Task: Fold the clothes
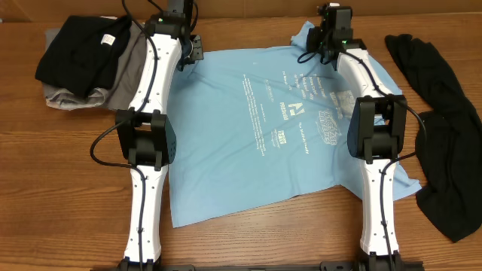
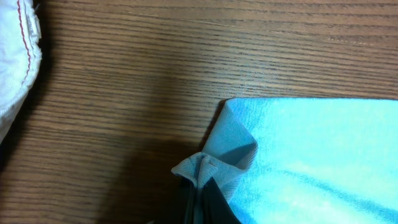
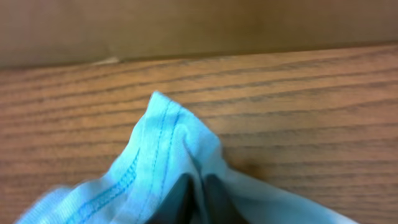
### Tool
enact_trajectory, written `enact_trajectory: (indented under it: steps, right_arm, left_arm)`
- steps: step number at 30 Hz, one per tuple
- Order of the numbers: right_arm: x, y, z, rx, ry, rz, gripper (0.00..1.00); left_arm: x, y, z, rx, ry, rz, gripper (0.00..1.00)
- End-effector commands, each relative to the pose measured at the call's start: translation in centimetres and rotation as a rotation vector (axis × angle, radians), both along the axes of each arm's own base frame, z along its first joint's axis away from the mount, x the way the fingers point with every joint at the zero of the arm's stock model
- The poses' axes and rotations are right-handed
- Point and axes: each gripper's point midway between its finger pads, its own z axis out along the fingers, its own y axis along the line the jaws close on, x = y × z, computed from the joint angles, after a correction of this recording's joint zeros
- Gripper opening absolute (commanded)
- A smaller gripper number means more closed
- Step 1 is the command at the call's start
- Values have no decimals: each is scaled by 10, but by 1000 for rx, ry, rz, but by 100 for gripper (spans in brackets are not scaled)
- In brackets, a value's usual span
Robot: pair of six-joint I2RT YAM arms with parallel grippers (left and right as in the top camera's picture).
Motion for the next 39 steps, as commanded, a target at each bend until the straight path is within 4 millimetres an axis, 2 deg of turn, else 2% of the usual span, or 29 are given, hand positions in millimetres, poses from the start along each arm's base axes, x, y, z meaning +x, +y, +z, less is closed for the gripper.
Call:
enact_trajectory:
  steps: [1, 5, 9, 12, 17, 26, 30, 31, 33, 35, 38, 39]
  right_arm:
    - [3, -7, 14, -4, 19, -22, 4]
    - [1, -19, 73, -4, 12, -40, 4]
    - [-15, -38, 130, -5, 8, -65, 4]
    - [-34, -55, 146, -3, 48, -89, 4]
    - [-67, -70, 134, 52, 191, -89, 4]
    - [-89, -91, 123, 108, 285, -105, 4]
    - [-112, -91, 112, 117, 391, -113, 4]
    - [-123, -88, 108, 130, 440, -108, 6]
    - [-146, -81, 101, 159, 543, -99, 20]
    - [-150, -76, 93, 209, 585, -128, 38]
    - [-153, -66, 89, 260, 610, -107, 58]
    - [-152, -65, 89, 263, 606, -105, 61]
  left_arm:
    - [3, -4, 1, -12, -11, -11, 4]
    - [3, -6, 1, -23, -10, -15, 4]
    - [3, -7, 1, -28, -9, -18, 4]
    - [3, -7, 1, -28, -9, -17, 4]
    - [4, -3, 1, -25, -9, -14, 4]
    - [7, 16, 15, -26, -28, 13, 4]
    - [2, 31, 19, -25, -12, 37, 4]
    - [1, 34, 19, -25, -7, 42, 4]
    - [-3, 35, 17, -22, 11, 44, 4]
    - [-7, 36, 16, -18, 30, 39, 4]
    - [-12, 34, 14, -10, 51, 20, 4]
    - [-13, 33, 14, -10, 54, 19, 4]
